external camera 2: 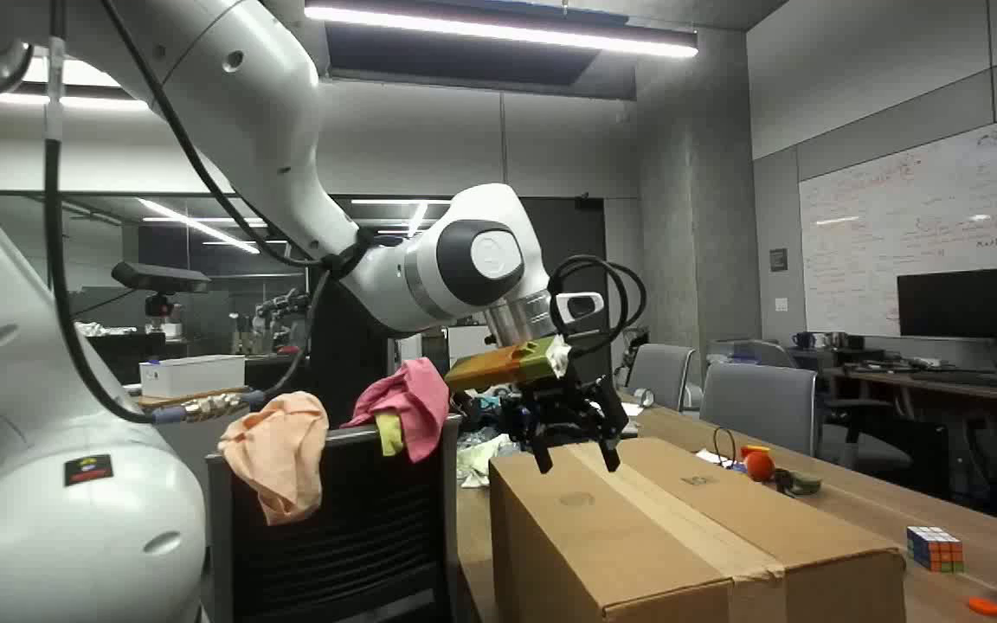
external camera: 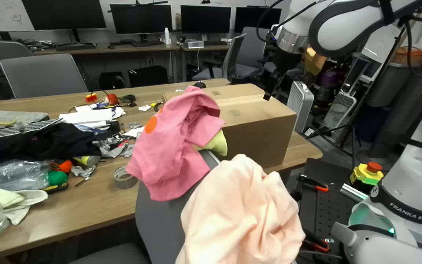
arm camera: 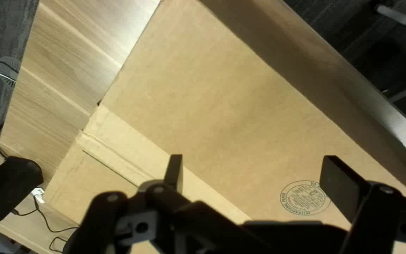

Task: Place the t-shirts and towel on the brown box

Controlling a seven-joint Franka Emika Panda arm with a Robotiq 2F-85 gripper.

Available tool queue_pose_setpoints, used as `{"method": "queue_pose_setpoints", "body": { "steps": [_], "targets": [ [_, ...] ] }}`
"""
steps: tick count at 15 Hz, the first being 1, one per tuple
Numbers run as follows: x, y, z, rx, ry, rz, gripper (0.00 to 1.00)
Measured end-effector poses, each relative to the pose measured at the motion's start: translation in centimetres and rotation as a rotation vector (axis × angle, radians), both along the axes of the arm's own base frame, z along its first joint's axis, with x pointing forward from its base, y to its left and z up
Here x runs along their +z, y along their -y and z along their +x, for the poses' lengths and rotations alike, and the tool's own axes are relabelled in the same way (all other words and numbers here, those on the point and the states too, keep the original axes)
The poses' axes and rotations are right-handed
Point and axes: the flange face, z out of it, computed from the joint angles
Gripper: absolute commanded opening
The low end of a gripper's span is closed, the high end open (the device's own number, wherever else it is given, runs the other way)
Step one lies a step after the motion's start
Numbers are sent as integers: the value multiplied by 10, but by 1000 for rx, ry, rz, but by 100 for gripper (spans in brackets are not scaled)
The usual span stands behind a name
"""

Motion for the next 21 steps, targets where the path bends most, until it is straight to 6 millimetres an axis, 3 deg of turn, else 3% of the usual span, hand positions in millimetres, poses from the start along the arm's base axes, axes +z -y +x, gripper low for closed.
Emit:
{"method": "queue_pose_setpoints", "body": {
  "steps": [11,13,15,21],
  "targets": [
    [0,0,0,0,1,0,100],
    [-1,-8,2,15,-2,-6,100],
    [-2,-35,8,53,-5,-26,100],
    [6,-175,16,193,32,-139,100]
  ]
}}
